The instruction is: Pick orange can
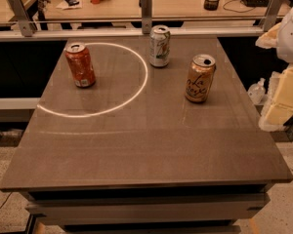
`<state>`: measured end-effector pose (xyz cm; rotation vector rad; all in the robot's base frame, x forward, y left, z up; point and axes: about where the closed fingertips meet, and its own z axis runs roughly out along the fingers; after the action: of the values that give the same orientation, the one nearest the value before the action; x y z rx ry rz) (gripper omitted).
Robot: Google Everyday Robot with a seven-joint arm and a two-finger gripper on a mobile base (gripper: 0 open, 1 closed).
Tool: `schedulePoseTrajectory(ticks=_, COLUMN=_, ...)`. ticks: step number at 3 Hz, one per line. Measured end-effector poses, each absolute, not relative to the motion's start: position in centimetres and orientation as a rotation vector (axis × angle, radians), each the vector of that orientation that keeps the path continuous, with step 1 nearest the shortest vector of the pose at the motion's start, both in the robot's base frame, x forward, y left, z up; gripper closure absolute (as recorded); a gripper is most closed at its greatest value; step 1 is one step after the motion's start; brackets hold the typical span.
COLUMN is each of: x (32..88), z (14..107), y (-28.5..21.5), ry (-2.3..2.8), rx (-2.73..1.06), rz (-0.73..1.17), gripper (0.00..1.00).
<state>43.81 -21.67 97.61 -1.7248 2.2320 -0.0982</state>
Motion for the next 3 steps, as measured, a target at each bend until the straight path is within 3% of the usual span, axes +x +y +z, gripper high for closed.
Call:
schedulePoseTrajectory(ticks=2, x=43.9, z=97.8, y=-22.1, ry=2.245, rx=-1.644, rz=-0.052, gripper=0.0)
schedulePoseTrajectory(ticks=3, x=43.9, z=96.6, y=-24.7, ry=2.271, rx=-1.413, rz=0.067, gripper=0.0)
